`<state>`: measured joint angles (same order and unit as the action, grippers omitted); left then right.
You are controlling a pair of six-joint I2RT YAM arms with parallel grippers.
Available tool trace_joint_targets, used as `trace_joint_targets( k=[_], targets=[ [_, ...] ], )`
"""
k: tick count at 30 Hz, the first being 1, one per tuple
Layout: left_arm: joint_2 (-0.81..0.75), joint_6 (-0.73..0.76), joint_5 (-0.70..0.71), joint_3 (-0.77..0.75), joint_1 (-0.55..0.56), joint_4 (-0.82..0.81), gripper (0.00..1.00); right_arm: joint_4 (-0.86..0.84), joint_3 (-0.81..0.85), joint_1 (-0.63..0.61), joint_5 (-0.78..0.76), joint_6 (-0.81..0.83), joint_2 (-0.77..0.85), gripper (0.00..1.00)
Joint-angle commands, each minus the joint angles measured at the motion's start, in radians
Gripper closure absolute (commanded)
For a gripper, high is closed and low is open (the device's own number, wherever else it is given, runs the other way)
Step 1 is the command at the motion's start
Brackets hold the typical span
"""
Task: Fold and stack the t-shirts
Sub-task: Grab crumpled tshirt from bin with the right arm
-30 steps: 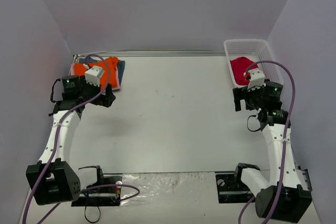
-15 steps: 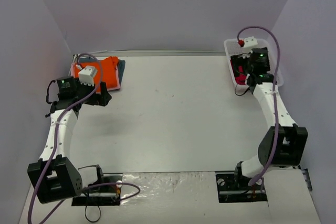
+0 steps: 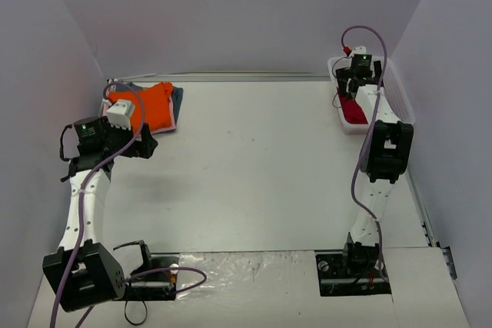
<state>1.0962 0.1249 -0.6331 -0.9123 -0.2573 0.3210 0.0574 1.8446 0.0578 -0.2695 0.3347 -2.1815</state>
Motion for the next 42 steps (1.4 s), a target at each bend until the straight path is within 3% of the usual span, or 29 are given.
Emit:
trace_joint_targets(
  k=[1, 13, 30, 34, 35, 37, 40, 41, 42],
  targets=[
    [-0.004, 0.021, -0.027, -0.011, -0.008, -0.023, 0.06, 0.076, 0.094, 0.043, 0.062, -0.039, -0.001, 0.01],
    [0.004, 0.024, -0.024, -0.011, -0.019, -0.019, 0.06, 0.321, 0.202, 0.128, 0.618, -0.145, -0.138, 0.02],
    [0.017, 0.024, -0.046, -0.003, -0.037, -0.019, 0.06, 0.38, 0.372, 0.134, 0.52, -0.155, -0.343, 0.04],
    [0.028, 0.025, -0.05, -0.005, -0.039, -0.016, 0.06, 0.377, 0.374, 0.146, 0.504, -0.154, -0.376, 0.19],
    [0.028, 0.025, -0.053, -0.004, -0.04, -0.016, 0.06, 0.377, 0.375, 0.151, 0.501, -0.157, -0.377, 0.31],
    [0.025, 0.027, -0.056, -0.002, -0.04, -0.017, 0.06, 0.377, 0.372, 0.154, 0.506, -0.152, -0.368, 0.43],
    [0.022, 0.028, -0.057, 0.003, -0.042, -0.022, 0.06, 0.377, 0.364, 0.154, 0.512, -0.137, -0.351, 0.79],
    [0.022, 0.027, -0.059, 0.004, -0.042, -0.023, 0.06, 0.377, 0.358, 0.154, 0.512, -0.132, -0.347, 1.0],
    [0.022, 0.028, -0.06, 0.004, -0.042, -0.023, 0.06, 0.377, 0.355, 0.154, 0.516, -0.131, -0.34, 1.0]
  ],
)
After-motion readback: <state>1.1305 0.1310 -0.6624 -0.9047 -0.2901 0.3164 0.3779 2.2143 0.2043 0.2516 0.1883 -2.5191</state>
